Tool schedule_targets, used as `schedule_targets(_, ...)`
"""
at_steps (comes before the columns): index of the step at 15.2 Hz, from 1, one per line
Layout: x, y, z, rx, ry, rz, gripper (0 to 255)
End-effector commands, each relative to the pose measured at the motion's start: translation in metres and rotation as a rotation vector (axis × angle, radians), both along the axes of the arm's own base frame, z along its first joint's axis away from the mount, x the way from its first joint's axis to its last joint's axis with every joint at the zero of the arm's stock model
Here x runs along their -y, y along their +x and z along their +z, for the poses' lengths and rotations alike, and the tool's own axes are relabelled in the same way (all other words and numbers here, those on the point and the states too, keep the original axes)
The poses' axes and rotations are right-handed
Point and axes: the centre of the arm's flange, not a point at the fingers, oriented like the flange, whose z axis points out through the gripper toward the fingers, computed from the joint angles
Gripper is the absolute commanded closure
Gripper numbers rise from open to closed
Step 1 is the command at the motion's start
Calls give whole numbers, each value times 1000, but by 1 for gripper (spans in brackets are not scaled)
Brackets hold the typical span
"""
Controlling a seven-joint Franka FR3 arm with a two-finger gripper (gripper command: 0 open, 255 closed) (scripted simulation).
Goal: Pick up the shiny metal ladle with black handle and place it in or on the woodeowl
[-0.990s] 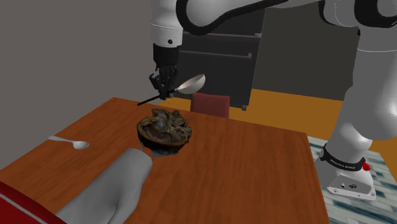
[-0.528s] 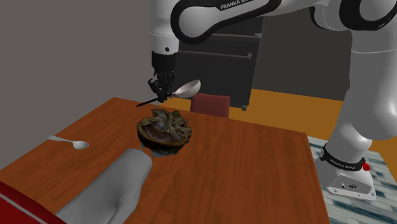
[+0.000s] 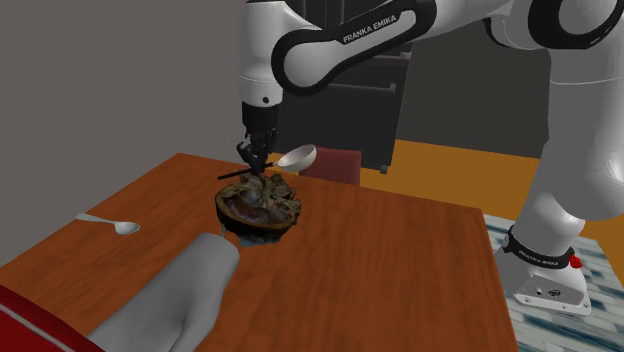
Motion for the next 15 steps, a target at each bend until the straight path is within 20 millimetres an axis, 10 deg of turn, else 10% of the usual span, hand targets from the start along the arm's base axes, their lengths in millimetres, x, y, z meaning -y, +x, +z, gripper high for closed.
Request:
schedule_targets(1,-1,0,-11,1,0,0,255)
schedule_targets(9,-1,0,-11,1,0,0,255)
schedule_targets(10,-1,0,-11,1,0,0,0)
schedule_targets(15,-1,0,-11,1,0,0,0)
